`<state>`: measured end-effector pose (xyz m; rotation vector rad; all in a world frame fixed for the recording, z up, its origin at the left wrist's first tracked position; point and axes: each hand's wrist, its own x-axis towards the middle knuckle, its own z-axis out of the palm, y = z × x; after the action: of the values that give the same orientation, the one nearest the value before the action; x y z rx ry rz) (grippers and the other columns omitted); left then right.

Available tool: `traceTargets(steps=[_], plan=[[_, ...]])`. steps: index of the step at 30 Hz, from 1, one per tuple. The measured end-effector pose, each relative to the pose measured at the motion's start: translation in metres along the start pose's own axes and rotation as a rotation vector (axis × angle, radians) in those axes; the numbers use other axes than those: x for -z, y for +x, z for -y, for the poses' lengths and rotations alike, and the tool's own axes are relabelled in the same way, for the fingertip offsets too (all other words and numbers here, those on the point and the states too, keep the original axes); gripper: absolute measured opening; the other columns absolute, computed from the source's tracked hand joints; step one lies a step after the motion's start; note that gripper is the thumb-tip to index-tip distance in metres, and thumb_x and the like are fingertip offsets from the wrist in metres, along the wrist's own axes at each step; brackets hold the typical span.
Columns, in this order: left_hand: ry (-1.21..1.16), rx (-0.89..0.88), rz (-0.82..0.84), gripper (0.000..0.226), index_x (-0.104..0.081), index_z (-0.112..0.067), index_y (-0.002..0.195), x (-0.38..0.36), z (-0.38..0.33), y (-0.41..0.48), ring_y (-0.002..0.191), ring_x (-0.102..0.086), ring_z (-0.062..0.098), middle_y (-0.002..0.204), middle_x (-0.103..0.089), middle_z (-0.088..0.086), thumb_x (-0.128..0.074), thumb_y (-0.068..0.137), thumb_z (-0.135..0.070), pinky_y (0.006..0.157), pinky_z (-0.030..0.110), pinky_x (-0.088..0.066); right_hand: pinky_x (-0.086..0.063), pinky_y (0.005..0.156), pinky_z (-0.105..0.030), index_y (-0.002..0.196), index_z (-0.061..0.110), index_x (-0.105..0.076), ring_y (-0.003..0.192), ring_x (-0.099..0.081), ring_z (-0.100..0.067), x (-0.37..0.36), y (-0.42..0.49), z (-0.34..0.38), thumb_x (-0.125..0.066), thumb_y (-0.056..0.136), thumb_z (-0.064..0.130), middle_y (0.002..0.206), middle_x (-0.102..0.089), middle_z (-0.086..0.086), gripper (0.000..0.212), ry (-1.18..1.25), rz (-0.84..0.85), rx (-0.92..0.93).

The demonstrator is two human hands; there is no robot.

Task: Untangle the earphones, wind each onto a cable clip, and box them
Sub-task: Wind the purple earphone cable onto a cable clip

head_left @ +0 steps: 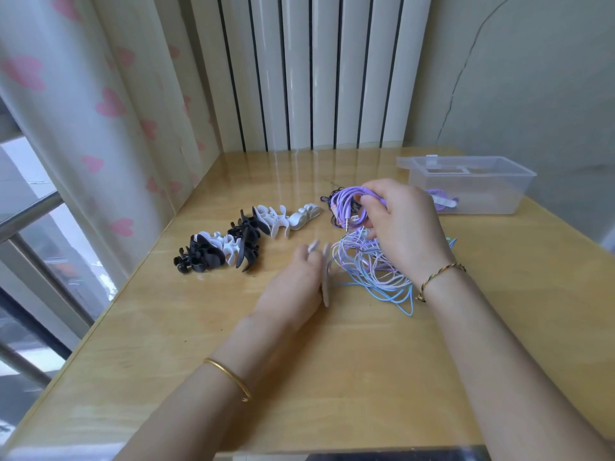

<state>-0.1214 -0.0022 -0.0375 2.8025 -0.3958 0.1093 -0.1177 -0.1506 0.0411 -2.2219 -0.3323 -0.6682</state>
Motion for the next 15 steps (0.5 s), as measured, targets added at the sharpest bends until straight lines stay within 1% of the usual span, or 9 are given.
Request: traceTargets(steps=[2,3,4,6,8,10,11,13,15], plan=[[-0.175,0.049,0.020,0.038,-0.043,-0.005,0.117,0.005,0.005,0.002,0.104,-0.052,0.031,0.121,-0.036,0.010,-0.061,0.085,-0.013,0.087,0.040,-0.045,-0.049,0.069,-0.047,0.090,-0.004,-0.063,0.073,-0.059,-0.041,0.001,0.001,-0.002,-0.045,0.094,0.006,0.077,-0.063,-0.023,0.021,0.022,-0.011,-0.003],[-0.256,0.045,-0.001,0.035,-0.045,-0.005,0.113,0.009,0.006,0.002,0.103,-0.049,0.027,0.116,-0.039,0.010,-0.063,0.084,-0.013,0.087,0.037,-0.045,-0.049,0.069,-0.047,0.089,-0.004,-0.063,0.073,-0.058,-0.041,0.000,0.001,-0.001,-0.045,0.094,0.006,0.077,-0.063,-0.023,0.021,0.034,-0.017,-0.005],[-0.335,0.038,-0.029,0.030,-0.047,-0.004,0.108,0.016,0.005,0.002,0.098,-0.048,0.024,0.109,-0.043,0.011,-0.062,0.084,-0.012,0.082,0.035,-0.046,-0.049,0.069,-0.047,0.089,-0.004,-0.063,0.073,-0.058,-0.040,-0.001,0.000,0.000,-0.045,0.093,0.006,0.076,-0.063,-0.023,0.021,0.053,-0.026,-0.005],[-0.548,0.041,-0.073,0.022,-0.045,-0.003,0.106,0.032,-0.001,0.001,0.073,-0.051,0.014,0.093,-0.051,0.016,-0.055,0.087,-0.007,0.062,0.031,-0.048,-0.050,0.068,-0.048,0.089,-0.003,-0.063,0.071,-0.057,-0.040,-0.005,0.000,0.003,-0.045,0.092,0.007,0.074,-0.063,-0.021,0.021,0.120,-0.047,-0.006],[-0.800,0.078,-0.048,0.024,-0.037,-0.010,0.110,0.046,-0.011,0.001,0.052,-0.049,0.005,0.084,-0.050,0.010,-0.051,0.092,-0.005,0.048,0.022,-0.044,-0.054,0.063,-0.041,0.090,0.000,-0.066,0.066,-0.060,-0.031,-0.008,0.002,0.010,-0.045,0.092,0.007,0.071,-0.064,-0.014,0.022,0.234,-0.055,-0.047],[-0.988,0.083,0.004,0.028,-0.029,-0.012,0.108,0.058,-0.020,0.002,0.054,-0.053,0.009,0.082,-0.052,0.009,-0.053,0.094,-0.005,0.050,0.021,-0.048,-0.053,0.055,-0.025,0.088,0.006,-0.068,0.058,-0.058,-0.013,-0.010,0.006,0.015,-0.045,0.093,0.004,0.067,-0.062,-0.002,0.023,0.351,-0.055,-0.101],[-1.065,0.065,0.021,0.032,-0.027,-0.012,0.107,0.062,-0.024,0.002,0.058,-0.058,0.014,0.083,-0.054,0.011,-0.054,0.094,-0.003,0.053,0.024,-0.052,-0.052,0.053,-0.021,0.086,0.007,-0.068,0.054,-0.056,-0.007,-0.010,0.007,0.017,-0.045,0.093,0.003,0.066,-0.061,0.002,0.024,0.384,-0.055,-0.122],[-1.177,0.029,0.005,0.040,-0.024,-0.014,0.110,0.070,-0.031,0.003,0.062,-0.065,0.020,0.092,-0.057,0.015,-0.056,0.092,0.002,0.055,0.027,-0.054,-0.053,0.053,-0.022,0.082,0.007,-0.067,0.050,-0.055,-0.005,-0.007,0.008,0.018,-0.045,0.093,0.003,0.064,-0.061,0.003,0.025,0.429,-0.058,-0.158],[-1.198,0.031,-0.027,0.045,-0.024,-0.017,0.113,0.075,-0.036,0.005,0.058,-0.065,0.019,0.092,-0.057,0.013,-0.056,0.091,0.005,0.050,0.025,-0.052,-0.054,0.054,-0.026,0.082,0.008,-0.067,0.050,-0.055,-0.008,-0.003,0.008,0.015,-0.045,0.094,0.003,0.065,-0.062,0.002,0.026,0.467,-0.065,-0.199]])
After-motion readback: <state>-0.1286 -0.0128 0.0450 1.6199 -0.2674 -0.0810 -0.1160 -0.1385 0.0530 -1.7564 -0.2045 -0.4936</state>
